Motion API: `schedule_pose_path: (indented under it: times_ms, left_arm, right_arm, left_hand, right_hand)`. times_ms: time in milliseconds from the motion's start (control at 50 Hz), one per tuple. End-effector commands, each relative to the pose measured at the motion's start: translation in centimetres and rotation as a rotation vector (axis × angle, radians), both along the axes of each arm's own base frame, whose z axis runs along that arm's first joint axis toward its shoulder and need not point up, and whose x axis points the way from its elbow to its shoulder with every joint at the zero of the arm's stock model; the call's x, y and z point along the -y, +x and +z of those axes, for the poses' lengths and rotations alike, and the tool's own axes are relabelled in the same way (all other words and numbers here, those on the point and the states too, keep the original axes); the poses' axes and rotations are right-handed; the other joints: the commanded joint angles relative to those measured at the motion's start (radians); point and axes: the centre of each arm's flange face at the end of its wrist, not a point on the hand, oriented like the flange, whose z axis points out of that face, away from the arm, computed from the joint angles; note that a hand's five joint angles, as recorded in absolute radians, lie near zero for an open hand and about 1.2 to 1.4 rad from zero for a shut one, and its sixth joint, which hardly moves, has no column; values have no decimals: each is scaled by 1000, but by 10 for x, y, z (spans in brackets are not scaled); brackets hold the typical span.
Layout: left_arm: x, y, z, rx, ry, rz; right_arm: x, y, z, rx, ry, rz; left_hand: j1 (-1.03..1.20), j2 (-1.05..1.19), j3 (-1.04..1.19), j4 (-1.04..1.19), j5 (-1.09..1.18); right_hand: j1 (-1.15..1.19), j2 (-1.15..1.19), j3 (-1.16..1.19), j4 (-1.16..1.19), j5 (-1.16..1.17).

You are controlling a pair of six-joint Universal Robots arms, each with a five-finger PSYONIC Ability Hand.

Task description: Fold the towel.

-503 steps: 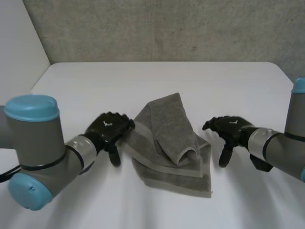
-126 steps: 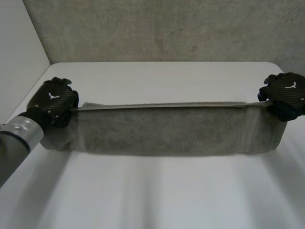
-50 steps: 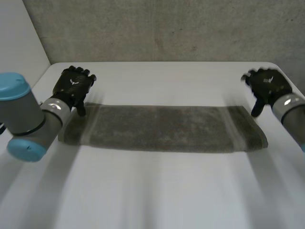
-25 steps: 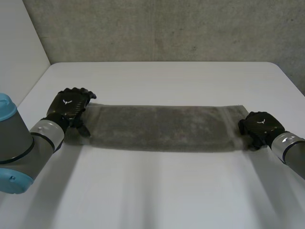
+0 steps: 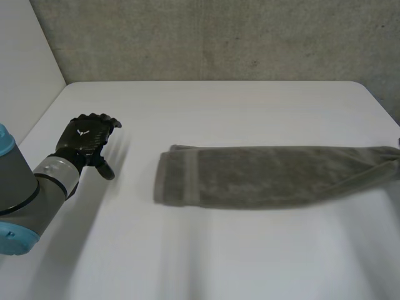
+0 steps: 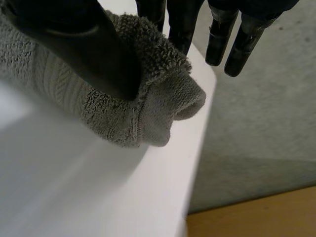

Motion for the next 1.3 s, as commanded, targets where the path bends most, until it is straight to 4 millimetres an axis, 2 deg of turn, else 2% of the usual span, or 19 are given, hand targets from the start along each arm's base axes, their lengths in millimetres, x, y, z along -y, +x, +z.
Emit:
schedule_pose_path:
  times_ms: [20, 60, 80, 120, 140, 160, 180, 240, 280, 340, 480, 500, 540, 680, 840, 940, 1040, 1180, 1300]
  left_arm:
    - [0, -1, 0, 0, 0, -3]
    - [0, -1, 0, 0, 0, -1]
    - [0, -1, 0, 0, 0, -1]
    - [-1, -1, -1, 1, 1, 0]
    - [-1, -1, -1, 1, 1, 0]
    - [-1, -1, -1, 1, 1, -1]
    - [-1, -1, -1, 1, 1, -1]
    - [-1, -1, -2, 2, 5, 0]
    - [-1, -1, -4, 3, 10, 0]
    - [-2, -2, -5, 4, 14, -3]
    - [-3, -3, -6, 5, 11, -6]
    - [-3, -4, -6, 4, 6, -8]
    - [-3, -4, -6, 3, 3, -9]
    - [-4, -13, 0, 1, -23, -36]
    - [-20, -56, 24, -30, -103, -162]
    - [-35, -87, 39, -51, -159, -257]
    - [-50, -121, 23, -39, -139, -358]
    - [-67, -145, -5, -7, -86, -431]
    - [-68, -147, -25, 30, -54, -434]
  right_arm:
    - [9, 33, 52, -42, -98, 92]
    - [-2, 85, 86, -21, -196, 213]
    - [-2, 85, 86, -21, -197, 214]
    - [-22, 151, 97, 3, -247, 374]
    - [-23, 151, 97, 3, -247, 374]
    - [-38, 188, 97, 9, -263, 458]
    - [-55, 221, 92, 13, -263, 526]
    - [-73, 251, 79, 12, -243, 588]
    - [-109, 300, 48, -1, -196, 713]
    - [-144, 337, 15, -25, -153, 828]
    - [-185, 374, -32, -53, -107, 942]
    - [-185, 373, -36, -65, -99, 917]
    - [-183, 370, -37, -75, -99, 889]
    - [-181, 350, -5, 1, -99, 796]
    - [-140, 266, 39, 275, -30, 525]
    - [-134, 223, 20, 363, 93, 449]
    - [-134, 182, -13, 417, 240, 382]
    - [-132, 165, -30, 445, 274, 359]
    - [-129, 162, -43, 461, 285, 360]
  left_hand:
    - [-71, -66, -52, -59, -53]
    - [-71, -66, -52, -59, -53]
    - [-71, -66, -52, -59, -53]
    - [-71, -66, -52, -59, -53]
    - [-71, -66, -52, -59, -53]
    - [-71, -66, -52, -59, -53]
    - [-71, -66, -52, -59, -53]
    - [-71, -66, -52, -59, -53]
    - [-71, -66, -52, -59, -53]
    - [-71, -66, -52, -59, -53]
    - [-71, -66, -52, -59, -53]
    - [-71, -66, -52, -59, -53]
    - [-71, -66, -52, -59, -53]
    - [-71, -66, -52, -59, -53]
    - [-71, -66, -52, -59, -53]
    - [-71, -66, -52, -59, -53]
    - [-59, -55, -52, -59, -41]
    - [-47, -43, -52, -59, -30]
    - [-47, -43, -52, -59, -30]
  right_hand:
    - [83, 87, -44, -76, 63]
    - [83, 87, -44, -76, 63]
    - [83, 87, -44, -76, 63]
    - [83, 87, -44, -76, 63]
    - [83, 87, -44, -76, 63]
    - [83, 87, -44, -76, 63]
    - [83, 87, -44, -76, 63]
    - [83, 87, -44, -76, 63]
    - [83, 87, -44, -76, 63]
    - [83, 87, -44, -76, 63]
    - [12, 16, -44, -76, -9]
    - [-812, -808, -44, -76, -832]
    - [-1138, -1134, -44, -76, -1159]
    - [-1138, -1134, -44, -76, -1159]
    - [-1138, -1134, -44, -76, -1159]
    - [-1138, -1134, -44, -76, -1159]
    - [-1138, -1134, -44, -76, -1159]
    - [-1138, -1134, -44, -76, -1159]
    - [-804, -799, -44, -76, -824]
